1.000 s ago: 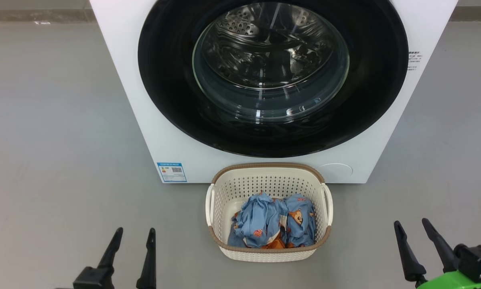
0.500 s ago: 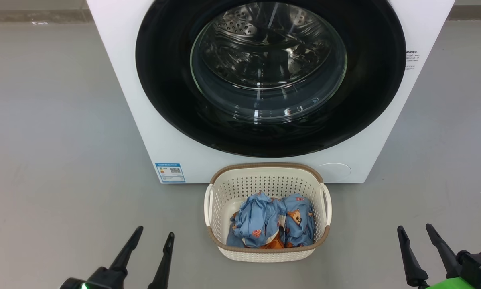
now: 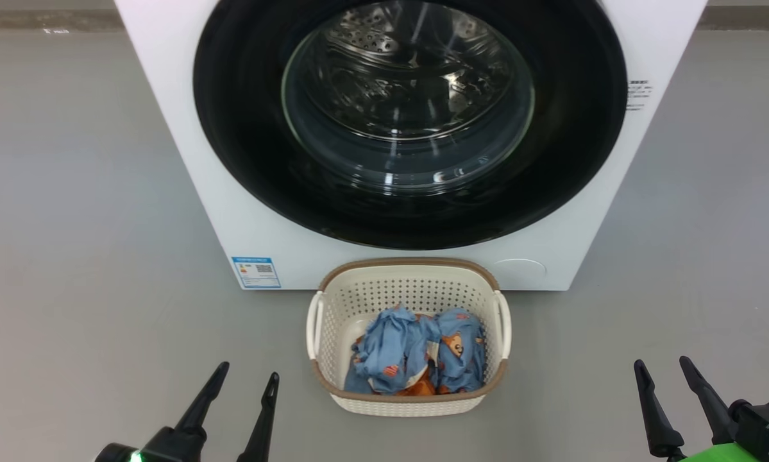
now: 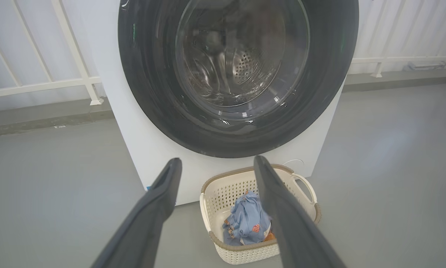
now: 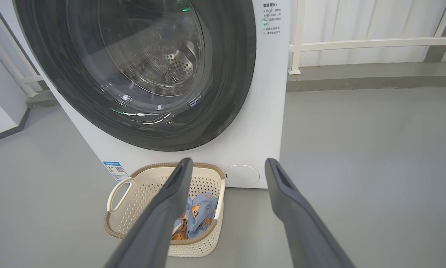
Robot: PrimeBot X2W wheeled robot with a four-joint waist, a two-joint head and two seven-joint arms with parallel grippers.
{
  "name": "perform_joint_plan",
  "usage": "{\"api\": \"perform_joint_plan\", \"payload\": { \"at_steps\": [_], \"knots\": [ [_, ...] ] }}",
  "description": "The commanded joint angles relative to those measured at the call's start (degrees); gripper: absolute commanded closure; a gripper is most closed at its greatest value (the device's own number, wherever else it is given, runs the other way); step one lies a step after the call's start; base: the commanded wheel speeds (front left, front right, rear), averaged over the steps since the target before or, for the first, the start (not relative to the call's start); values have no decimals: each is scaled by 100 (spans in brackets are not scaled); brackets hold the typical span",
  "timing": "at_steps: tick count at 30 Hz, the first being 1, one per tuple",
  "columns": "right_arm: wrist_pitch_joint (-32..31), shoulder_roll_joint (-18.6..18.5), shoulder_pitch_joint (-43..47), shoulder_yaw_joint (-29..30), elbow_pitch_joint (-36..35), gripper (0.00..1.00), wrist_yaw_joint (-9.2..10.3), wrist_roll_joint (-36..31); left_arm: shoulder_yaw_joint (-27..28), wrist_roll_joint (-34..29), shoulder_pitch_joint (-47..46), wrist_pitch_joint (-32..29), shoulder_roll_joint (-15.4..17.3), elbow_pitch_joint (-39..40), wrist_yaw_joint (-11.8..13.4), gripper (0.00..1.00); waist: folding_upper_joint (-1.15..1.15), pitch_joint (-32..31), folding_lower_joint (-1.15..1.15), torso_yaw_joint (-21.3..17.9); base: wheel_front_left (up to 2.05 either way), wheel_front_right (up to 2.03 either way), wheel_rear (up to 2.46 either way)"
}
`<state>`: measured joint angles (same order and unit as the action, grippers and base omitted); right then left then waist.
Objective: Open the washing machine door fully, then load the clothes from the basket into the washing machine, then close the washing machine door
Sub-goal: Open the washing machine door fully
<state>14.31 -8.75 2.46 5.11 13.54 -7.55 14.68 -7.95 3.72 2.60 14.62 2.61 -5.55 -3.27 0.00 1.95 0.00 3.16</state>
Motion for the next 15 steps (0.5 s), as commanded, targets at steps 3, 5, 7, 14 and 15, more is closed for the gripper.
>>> {"api": "perform_joint_plan", "payload": {
  "at_steps": [3, 5, 7, 14, 15],
  "knots": [
    [69, -94, -57, -106, -152, 0, 6, -16, 177, -45, -117, 38, 27, 141, 56, 0, 0, 23, 0, 3, 123, 123, -246],
    [69, -100, -70, -107, -152, 0, 6, -11, 177, -40, -123, 38, 27, 155, 65, 0, 0, 39, 0, 1, 123, 123, -246],
    [69, -107, -78, -109, -153, 0, 6, -6, 173, -36, -125, 38, 27, 169, 73, 0, 0, 51, 0, 0, 123, 123, -246],
    [69, -120, -94, -122, -162, 0, 6, -2, 154, -19, -150, 38, 27, 171, 87, 0, 0, 88, 0, -1, 123, 123, -246],
    [69, -121, -100, -122, -166, 0, 6, -3, 153, -16, -158, 38, 27, 175, 90, 0, 0, 96, 0, 0, 123, 123, -246]
  ]
}}
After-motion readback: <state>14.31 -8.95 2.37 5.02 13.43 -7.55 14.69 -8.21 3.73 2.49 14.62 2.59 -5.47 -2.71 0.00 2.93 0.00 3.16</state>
